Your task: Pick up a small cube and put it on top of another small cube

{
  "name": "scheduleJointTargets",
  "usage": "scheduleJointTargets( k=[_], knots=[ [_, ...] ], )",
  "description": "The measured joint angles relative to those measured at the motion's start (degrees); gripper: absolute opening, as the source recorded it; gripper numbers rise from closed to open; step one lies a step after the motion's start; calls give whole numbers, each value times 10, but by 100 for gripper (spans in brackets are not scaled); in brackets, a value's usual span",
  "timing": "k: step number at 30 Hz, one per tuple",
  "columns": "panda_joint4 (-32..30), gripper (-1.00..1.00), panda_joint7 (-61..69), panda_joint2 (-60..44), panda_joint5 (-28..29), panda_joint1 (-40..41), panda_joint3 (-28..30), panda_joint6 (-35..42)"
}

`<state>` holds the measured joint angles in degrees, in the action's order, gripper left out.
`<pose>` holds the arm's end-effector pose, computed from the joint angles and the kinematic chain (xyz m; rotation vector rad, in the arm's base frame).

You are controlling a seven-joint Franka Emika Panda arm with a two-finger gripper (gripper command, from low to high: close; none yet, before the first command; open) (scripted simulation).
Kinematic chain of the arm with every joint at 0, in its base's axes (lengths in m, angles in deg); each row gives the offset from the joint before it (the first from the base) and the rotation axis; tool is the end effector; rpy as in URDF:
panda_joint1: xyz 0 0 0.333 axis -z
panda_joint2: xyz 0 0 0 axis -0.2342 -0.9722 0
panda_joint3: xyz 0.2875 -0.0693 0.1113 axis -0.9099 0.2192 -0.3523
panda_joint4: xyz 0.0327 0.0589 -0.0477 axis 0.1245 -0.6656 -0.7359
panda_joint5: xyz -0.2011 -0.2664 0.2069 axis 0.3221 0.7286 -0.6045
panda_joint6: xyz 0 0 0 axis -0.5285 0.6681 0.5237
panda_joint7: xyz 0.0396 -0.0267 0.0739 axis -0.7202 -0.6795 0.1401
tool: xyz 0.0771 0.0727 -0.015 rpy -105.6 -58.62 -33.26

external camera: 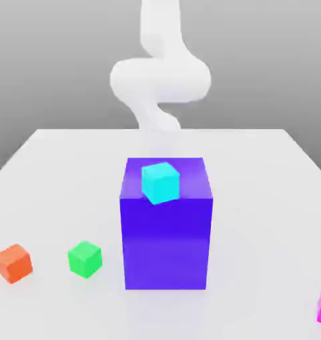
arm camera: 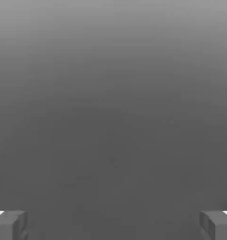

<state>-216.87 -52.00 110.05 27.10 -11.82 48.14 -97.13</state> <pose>0.3787 0.0215 0.6828 -2.4704 1.1053 -0.9687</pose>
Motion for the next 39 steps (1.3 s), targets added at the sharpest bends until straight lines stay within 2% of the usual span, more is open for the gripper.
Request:
scheduleJointTargets(
  k=[8, 17, 25, 32, 36, 37, 39],
  knots=[
    [11, 0, -171, -165, 49, 46, -122, -36],
    [25, 0, -394, -355, 151, 50, -219, -71],
    [36, 0, -576, -521, 220, -21, -224, -104],
    [41, 0, -691, -645, 214, -86, -228, -149],
    [61, 0, -737, -727, 257, -127, -187, -202],
    [65, -100, -745, -742, 266, -136, -176, -213],
    [65, -100, -745, -742, 266, -136, -176, -213]
  ],
)
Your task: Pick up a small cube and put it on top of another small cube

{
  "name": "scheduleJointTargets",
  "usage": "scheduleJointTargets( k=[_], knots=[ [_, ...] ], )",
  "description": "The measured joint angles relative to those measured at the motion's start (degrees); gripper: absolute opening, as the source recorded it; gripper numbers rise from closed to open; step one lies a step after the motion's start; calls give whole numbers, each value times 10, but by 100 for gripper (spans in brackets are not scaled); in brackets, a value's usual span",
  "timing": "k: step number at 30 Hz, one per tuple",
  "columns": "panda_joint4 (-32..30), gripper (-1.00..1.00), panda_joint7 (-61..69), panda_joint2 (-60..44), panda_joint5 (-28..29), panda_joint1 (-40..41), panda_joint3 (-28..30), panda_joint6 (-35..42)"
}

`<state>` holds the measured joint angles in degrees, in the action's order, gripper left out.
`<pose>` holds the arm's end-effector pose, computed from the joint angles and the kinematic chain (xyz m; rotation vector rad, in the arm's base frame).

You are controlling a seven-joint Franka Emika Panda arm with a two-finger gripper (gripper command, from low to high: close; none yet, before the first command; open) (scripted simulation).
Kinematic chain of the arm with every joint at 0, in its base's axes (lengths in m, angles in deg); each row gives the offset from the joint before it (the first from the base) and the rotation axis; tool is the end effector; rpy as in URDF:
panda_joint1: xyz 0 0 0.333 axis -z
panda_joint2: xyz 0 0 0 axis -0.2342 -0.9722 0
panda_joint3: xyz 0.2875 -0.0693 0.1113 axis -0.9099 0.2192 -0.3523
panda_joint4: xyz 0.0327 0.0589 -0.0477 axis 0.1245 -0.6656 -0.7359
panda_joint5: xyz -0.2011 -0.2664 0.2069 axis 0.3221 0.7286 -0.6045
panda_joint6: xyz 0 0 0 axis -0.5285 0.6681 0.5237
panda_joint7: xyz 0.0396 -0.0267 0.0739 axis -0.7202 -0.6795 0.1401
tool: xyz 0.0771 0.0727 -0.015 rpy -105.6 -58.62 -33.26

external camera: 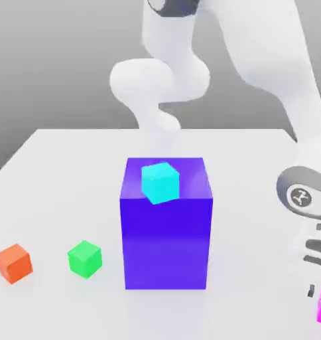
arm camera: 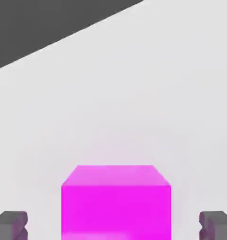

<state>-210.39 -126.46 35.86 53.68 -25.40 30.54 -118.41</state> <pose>0.4441 0.3194 0.1339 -2.5692 1.8057 -0.0002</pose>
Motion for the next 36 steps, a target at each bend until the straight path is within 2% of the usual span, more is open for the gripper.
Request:
scheduleJointTargets(
  k=[5, 9, 12, 20, 24, 28, 32, 36],
  knots=[
    [0, -100, 0, 0, 0, 0, 0, -2],
    [-13, -100, 41, 63, -47, 33, -44, 44],
    [-31, -100, 96, 93, -60, 81, -42, 48],
    [-132, -100, 256, 196, -107, 240, 13, 32],
    [-202, -100, 334, 266, -153, 311, 56, 20],
    [-287, -100, 420, 351, -219, 430, 106, 8],
    [-371, -100, 455, 424, -284, 444, 143, 4],
    [-388, -100, 445, 377, -284, 451, 150, -55]
  ],
)
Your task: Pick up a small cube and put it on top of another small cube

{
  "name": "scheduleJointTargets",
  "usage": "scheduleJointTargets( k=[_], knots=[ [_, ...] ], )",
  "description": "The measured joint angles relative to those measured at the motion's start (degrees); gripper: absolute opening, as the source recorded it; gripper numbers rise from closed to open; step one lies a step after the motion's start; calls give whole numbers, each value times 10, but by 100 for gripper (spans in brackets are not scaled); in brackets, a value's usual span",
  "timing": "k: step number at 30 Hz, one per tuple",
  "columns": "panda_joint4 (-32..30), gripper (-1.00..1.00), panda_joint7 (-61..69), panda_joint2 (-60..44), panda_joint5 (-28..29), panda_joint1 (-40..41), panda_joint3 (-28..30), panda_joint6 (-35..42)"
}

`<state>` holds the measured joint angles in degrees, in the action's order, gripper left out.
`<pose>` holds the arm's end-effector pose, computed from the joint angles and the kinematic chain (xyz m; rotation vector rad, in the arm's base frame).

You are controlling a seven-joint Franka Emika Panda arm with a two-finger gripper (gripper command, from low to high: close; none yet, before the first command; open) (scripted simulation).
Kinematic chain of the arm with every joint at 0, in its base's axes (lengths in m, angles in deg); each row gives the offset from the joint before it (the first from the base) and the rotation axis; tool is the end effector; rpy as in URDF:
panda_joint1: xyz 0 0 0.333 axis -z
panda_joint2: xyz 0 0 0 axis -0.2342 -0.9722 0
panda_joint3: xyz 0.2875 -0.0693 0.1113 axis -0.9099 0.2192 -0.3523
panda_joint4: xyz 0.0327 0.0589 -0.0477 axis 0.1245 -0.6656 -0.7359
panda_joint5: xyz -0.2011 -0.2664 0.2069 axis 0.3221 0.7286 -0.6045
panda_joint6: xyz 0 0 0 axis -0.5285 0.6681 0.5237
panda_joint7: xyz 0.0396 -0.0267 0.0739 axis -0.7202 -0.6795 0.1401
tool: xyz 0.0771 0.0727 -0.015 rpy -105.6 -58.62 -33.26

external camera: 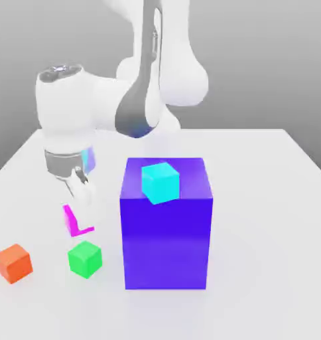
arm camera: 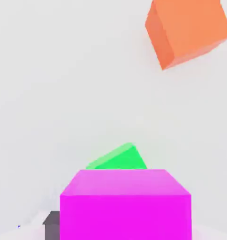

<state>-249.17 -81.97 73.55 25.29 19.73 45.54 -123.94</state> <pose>0.3189 -0.1646 0.2162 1.8355 -2.5490 0.0034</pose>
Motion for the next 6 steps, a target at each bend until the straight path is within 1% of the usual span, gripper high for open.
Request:
scheduleJointTargets(
  k=[3, 4, 6],
  knots=[
    [2, -100, -15, -60, 21, 0, 7, -58],
    [3, 100, -20, -76, 27, -1, 9, -73],
    [3, 100, -20, -76, 27, -1, 9, -73]
  ],
)
